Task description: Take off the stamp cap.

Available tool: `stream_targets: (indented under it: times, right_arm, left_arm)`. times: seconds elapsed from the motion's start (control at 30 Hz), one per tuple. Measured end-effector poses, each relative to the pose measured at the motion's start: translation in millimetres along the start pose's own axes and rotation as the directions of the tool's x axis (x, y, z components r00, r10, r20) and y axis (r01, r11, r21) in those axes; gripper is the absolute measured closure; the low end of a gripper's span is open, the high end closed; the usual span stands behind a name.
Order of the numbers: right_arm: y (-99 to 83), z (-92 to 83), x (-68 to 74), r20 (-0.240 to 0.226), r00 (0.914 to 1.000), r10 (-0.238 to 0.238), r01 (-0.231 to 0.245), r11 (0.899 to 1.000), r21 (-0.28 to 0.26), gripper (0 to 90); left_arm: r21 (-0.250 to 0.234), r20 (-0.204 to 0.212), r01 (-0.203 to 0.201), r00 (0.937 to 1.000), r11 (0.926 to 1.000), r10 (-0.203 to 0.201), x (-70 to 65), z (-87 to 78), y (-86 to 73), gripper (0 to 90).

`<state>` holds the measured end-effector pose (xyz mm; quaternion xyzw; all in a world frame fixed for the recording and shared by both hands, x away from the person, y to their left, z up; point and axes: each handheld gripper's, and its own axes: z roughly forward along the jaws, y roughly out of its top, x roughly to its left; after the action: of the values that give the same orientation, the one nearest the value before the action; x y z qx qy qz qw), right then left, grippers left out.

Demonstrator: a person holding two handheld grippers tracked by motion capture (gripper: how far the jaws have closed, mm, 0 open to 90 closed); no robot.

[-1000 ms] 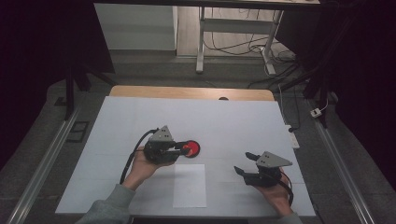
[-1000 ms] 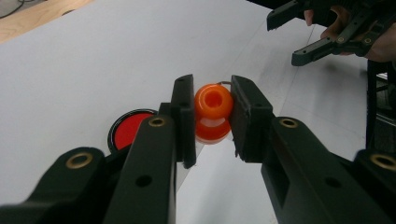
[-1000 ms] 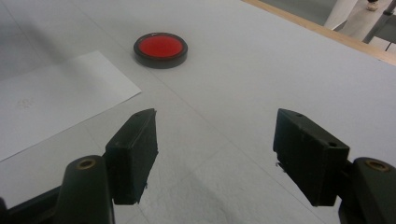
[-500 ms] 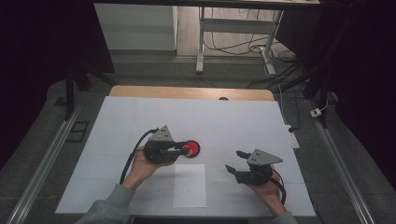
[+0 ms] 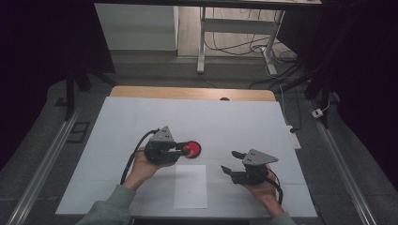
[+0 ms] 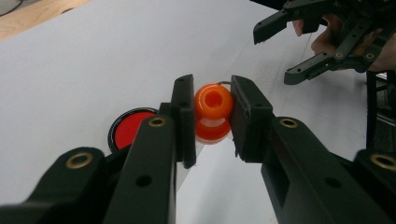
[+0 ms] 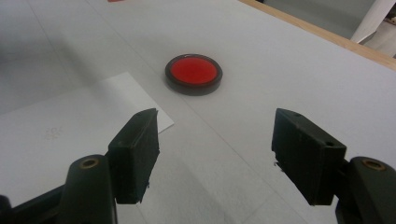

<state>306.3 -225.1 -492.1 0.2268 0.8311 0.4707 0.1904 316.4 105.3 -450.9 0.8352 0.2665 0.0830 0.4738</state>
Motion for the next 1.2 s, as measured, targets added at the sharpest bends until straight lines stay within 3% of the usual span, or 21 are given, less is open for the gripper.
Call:
stream_targets:
  times: [1.2]
  right_arm:
    - [20.7,33.1,21.1,-0.075,0.9967,-0.031,0.03,1.0,-0.005,31.1]
  left_arm:
    - [-0.004,0.008,-0.002,1.0,1.0,0.002,-1.5,-0.9,0.4,72.3]
